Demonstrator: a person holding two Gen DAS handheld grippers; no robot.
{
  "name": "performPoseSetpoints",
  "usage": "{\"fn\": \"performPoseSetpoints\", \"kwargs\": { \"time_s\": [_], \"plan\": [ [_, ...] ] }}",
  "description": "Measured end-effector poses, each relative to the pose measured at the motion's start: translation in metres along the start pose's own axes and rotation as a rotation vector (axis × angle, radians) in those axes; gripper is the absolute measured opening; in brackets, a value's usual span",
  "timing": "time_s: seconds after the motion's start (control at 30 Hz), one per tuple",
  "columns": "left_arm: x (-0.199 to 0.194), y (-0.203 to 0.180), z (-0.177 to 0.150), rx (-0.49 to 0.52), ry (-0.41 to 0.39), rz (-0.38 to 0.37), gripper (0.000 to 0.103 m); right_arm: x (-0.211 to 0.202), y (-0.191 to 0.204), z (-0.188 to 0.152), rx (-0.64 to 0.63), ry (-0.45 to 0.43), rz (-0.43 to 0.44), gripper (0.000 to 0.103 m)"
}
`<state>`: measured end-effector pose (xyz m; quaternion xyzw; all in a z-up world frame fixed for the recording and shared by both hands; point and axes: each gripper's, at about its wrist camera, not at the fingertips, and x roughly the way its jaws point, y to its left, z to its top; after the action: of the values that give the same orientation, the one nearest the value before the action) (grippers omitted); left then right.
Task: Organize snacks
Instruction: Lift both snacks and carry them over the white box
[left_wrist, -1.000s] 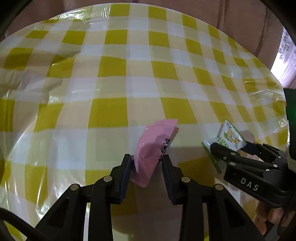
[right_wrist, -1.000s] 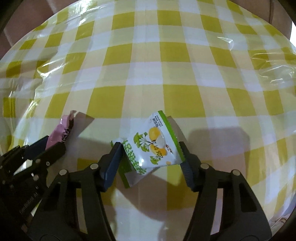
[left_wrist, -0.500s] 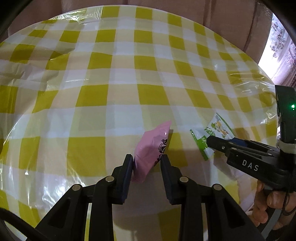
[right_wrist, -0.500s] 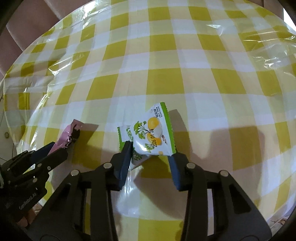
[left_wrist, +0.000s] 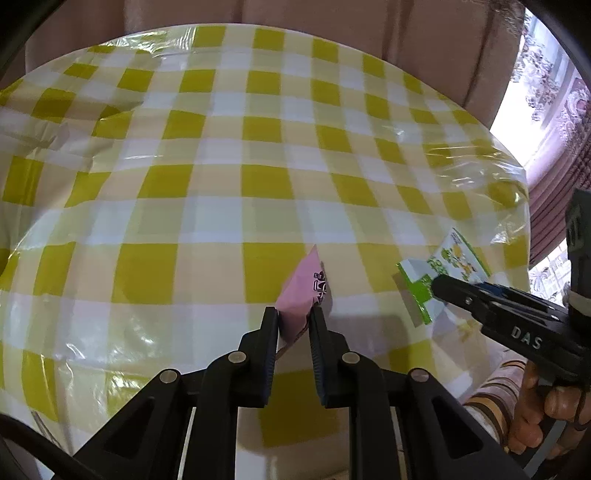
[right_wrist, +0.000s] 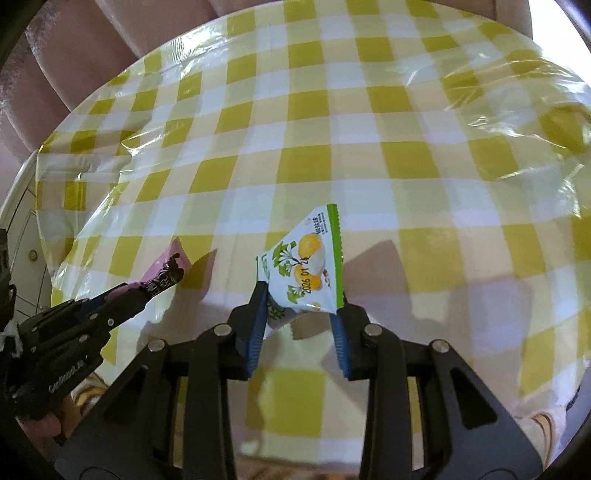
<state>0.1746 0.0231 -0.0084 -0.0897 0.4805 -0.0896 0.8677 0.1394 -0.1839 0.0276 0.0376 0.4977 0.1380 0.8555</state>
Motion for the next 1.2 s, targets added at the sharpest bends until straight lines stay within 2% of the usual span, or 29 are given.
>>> {"fn": "performPoseSetpoints", "kwargs": {
  "time_s": [0.5,0.87,1.2],
  "plan": [
    [-0.028,-0.082,-0.022,0.094,-0.037,-0.095,0.016,-0.079,-0.074,-0.047,0.077,-0.062,-0.038,0.036],
    [-0.028,-0.163,-0.034,0.198,-0.022,-0.203,0.016,-0.124,-0.136,-0.076,0.149,-0.098,-0.133,0.036],
    [-0.028,-0.225,-0.047,0.248,-0.005,-0.293,0.016,-0.154,-0.180,-0.099,0.193,-0.112,-0.228,0.036]
  ]
}}
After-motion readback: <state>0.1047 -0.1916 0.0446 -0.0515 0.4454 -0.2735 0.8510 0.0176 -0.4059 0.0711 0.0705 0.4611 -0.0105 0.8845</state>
